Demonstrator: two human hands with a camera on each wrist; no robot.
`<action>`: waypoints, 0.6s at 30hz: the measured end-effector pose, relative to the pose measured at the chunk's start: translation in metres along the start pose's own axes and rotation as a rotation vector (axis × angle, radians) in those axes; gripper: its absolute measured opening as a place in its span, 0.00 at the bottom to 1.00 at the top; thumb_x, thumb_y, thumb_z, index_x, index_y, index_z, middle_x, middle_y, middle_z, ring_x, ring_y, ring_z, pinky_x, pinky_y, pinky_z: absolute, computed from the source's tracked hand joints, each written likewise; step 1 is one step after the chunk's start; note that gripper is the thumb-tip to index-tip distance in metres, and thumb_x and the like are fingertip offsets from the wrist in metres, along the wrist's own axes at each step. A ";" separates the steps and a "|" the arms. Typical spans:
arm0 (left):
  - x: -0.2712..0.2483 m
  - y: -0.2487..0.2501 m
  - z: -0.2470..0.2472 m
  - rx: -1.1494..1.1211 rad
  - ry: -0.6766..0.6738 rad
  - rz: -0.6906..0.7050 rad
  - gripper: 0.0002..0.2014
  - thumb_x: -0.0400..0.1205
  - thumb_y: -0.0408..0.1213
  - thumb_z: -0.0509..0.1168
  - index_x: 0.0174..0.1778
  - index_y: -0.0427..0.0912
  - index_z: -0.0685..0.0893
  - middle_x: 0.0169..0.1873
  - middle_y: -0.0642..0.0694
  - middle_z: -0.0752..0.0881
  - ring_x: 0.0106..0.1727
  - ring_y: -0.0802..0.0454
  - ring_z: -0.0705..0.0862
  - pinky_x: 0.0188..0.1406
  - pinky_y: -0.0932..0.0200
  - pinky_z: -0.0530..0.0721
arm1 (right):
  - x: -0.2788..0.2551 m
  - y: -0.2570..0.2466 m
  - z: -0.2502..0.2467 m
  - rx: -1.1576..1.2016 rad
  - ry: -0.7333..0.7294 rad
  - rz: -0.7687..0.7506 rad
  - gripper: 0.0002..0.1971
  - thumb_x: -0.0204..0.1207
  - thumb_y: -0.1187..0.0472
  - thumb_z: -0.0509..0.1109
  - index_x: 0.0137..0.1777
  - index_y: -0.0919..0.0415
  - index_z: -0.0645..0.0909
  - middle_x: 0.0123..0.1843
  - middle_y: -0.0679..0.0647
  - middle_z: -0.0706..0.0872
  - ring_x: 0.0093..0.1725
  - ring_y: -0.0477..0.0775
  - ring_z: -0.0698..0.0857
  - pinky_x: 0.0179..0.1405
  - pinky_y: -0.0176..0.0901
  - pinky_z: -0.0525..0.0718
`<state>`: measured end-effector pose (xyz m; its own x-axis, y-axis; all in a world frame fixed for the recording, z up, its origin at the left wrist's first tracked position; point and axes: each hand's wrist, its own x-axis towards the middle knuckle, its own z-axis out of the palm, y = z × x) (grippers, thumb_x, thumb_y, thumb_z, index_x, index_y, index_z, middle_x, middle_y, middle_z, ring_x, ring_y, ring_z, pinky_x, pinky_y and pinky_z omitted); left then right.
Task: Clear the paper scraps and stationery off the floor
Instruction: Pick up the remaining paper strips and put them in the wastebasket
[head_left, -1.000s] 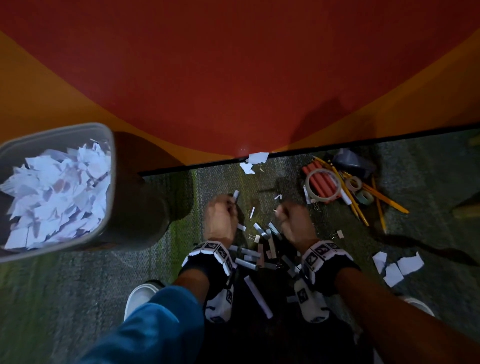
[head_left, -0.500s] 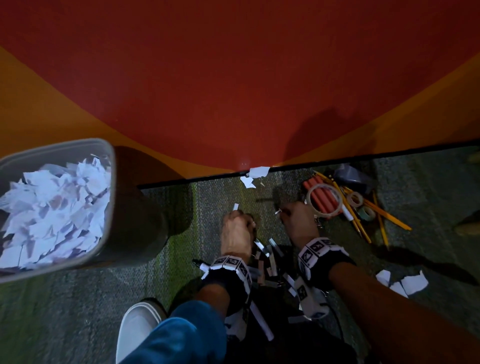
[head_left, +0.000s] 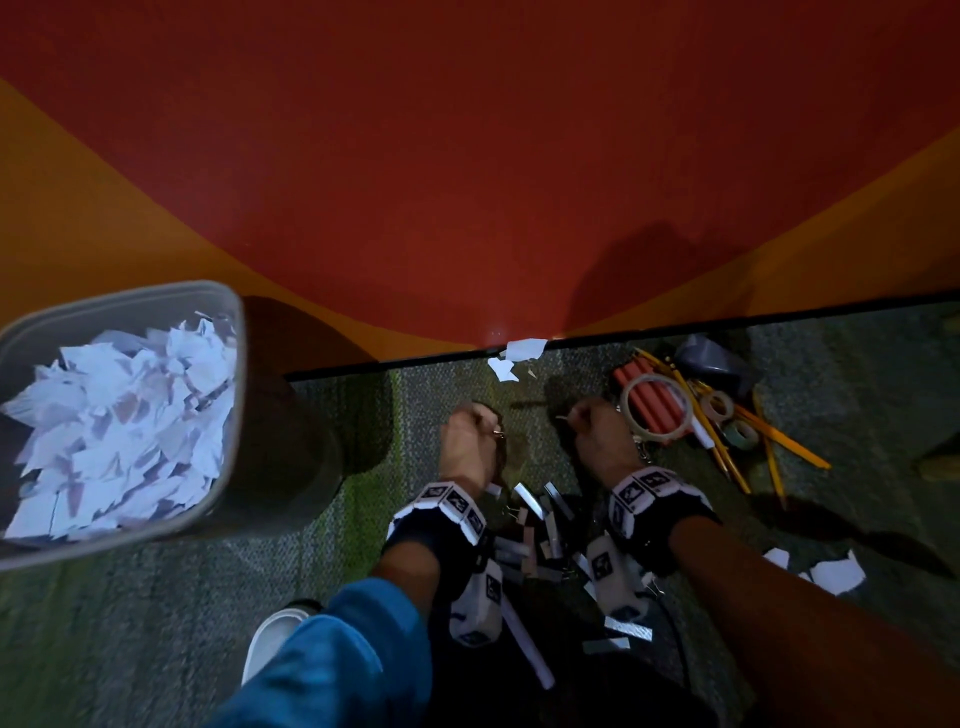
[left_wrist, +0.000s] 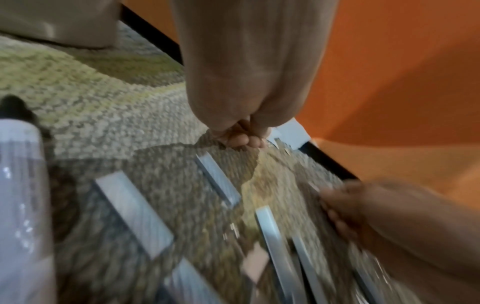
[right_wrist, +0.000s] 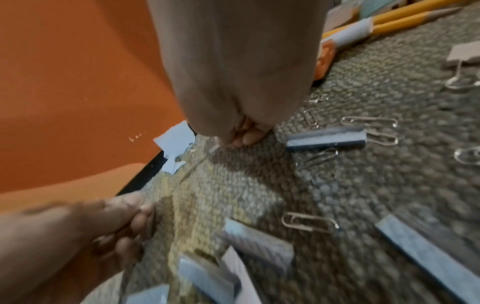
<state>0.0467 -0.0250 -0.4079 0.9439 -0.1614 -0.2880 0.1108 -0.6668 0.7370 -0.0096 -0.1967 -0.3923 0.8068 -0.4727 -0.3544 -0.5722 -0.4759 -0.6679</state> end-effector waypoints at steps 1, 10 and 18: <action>0.005 0.000 -0.002 -0.047 0.014 -0.032 0.19 0.80 0.20 0.58 0.34 0.50 0.81 0.37 0.45 0.86 0.39 0.49 0.83 0.45 0.53 0.83 | 0.002 0.004 0.001 0.007 -0.005 0.008 0.10 0.78 0.73 0.65 0.41 0.57 0.77 0.48 0.66 0.86 0.52 0.64 0.85 0.50 0.48 0.76; 0.010 0.021 -0.019 -0.607 0.014 -0.169 0.11 0.77 0.10 0.62 0.36 0.29 0.83 0.27 0.40 0.84 0.23 0.60 0.80 0.31 0.68 0.81 | 0.006 0.010 -0.002 0.098 0.048 -0.051 0.05 0.76 0.70 0.69 0.42 0.63 0.86 0.38 0.58 0.87 0.43 0.60 0.87 0.42 0.43 0.79; 0.037 0.037 -0.029 -0.655 0.016 -0.177 0.03 0.77 0.16 0.68 0.43 0.23 0.87 0.32 0.41 0.88 0.27 0.59 0.86 0.34 0.66 0.84 | 0.015 -0.007 0.010 0.254 0.057 -0.042 0.06 0.77 0.71 0.70 0.42 0.68 0.89 0.33 0.64 0.88 0.34 0.57 0.85 0.37 0.50 0.84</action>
<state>0.0947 -0.0348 -0.3733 0.8981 -0.0764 -0.4331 0.4249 -0.1034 0.8993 0.0075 -0.1927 -0.3999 0.8155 -0.5007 -0.2901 -0.4772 -0.2982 -0.8267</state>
